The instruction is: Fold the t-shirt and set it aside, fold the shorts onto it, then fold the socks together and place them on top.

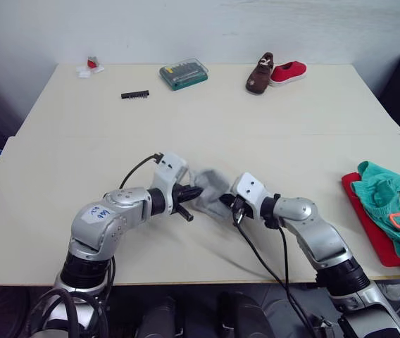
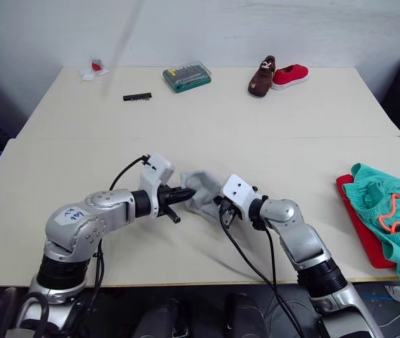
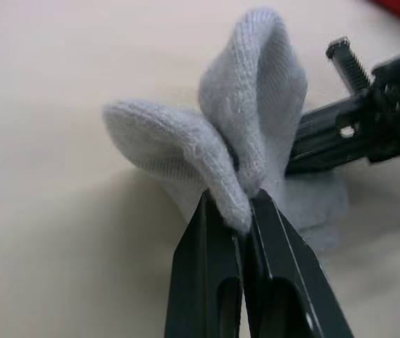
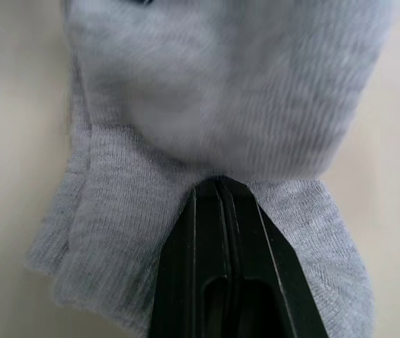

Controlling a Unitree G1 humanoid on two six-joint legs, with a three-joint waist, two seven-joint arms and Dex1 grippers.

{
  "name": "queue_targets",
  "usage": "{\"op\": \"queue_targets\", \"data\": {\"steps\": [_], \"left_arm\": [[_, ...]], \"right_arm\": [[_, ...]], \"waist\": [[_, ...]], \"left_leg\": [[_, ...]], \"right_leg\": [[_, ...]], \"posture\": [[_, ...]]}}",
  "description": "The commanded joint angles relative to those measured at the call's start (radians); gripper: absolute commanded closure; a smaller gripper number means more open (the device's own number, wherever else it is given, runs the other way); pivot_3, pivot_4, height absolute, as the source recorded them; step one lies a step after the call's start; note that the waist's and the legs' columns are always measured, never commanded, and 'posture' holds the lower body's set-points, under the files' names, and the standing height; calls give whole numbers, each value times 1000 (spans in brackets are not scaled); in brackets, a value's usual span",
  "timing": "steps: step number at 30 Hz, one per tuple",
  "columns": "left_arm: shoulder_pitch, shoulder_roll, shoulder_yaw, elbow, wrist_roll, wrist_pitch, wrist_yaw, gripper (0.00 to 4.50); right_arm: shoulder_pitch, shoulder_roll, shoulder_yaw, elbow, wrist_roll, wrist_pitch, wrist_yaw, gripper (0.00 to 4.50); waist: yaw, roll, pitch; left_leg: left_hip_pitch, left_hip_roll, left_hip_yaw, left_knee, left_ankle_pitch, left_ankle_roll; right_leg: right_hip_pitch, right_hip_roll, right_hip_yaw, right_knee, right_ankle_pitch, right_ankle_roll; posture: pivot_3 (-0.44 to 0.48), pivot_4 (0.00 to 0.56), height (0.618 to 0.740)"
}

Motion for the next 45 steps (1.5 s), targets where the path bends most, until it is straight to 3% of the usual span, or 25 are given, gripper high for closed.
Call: {"op": "queue_targets", "data": {"steps": [1, 5, 11, 17, 21, 27, 34, 42, 45], "left_arm": [[-49, 36, -118, 25, 107, -160, -75, 4486], [-77, 28, -124, 40, 140, -210, -98, 4486], [-18, 30, -19, 19, 148, -192, -54, 4486], [53, 23, 28, -24, 186, -351, -52, 4486], [95, 28, -16, -41, 180, -465, -145, 4486], [41, 34, -214, 45, 359, -656, -234, 4486], [44, 8, -246, 91, 402, -654, -274, 4486], [69, 17, -238, 139, 444, -686, -301, 4486], [81, 19, -231, 138, 444, -690, -312, 4486]], "right_arm": [[26, -6, 15, 6, -11, 30, 3, 4500], [35, -7, 9, -3, -5, 40, 4, 4500], [24, 9, 19, 13, -10, 35, -3, 4500], [13, 15, 23, 28, -15, 25, 2, 4500], [18, 8, 30, 23, -18, 25, 12, 4500], [45, -19, 37, -3, -21, 36, 26, 4500], [81, -42, -13, -67, 3, 85, 12, 4500], [189, -72, -146, -297, 104, 238, -13, 4500], [262, -134, -243, -397, 145, 299, -9, 4500]], "waist": [[1, 0, 0], [0, 2, 1], [-2, 2, 2], [-1, 2, 2], [-3, 3, 2], [2, 3, 2], [2, 3, 2], [7, 3, 2], [9, 4, 3]], "left_leg": [[0, 0, 0, 0, 0, 0], [-2, 0, 0, -1, 0, 1], [-2, 1, 0, 0, 0, 2], [-2, 1, -1, 1, 0, 2], [-1, 1, -1, 0, 0, 2], [-1, 0, -1, 1, -1, 2], [-2, 1, -1, 0, -1, 4], [-4, 0, -3, 1, -3, 7], [-5, 0, -4, 1, -3, 7]], "right_leg": [[0, 0, 0, 0, 0, 0], [-1, 0, 0, -2, 0, 0], [-1, 0, -1, -1, 0, 0], [0, 0, -1, -1, 0, 0], [0, 0, -1, -1, 0, 0], [0, 0, -1, -1, 0, 0], [0, 0, -2, -2, 0, 0], [1, -1, -3, -5, 0, 0], [1, -1, -5, -5, 0, 0]], "posture": [[0, 150, 740], [0, 150, 740], [0, 150, 740], [0, 150, 740], [0, 150, 740], [0, 150, 740], [0, 150, 740], [0, 150, 740], [0, 150, 740]]}}
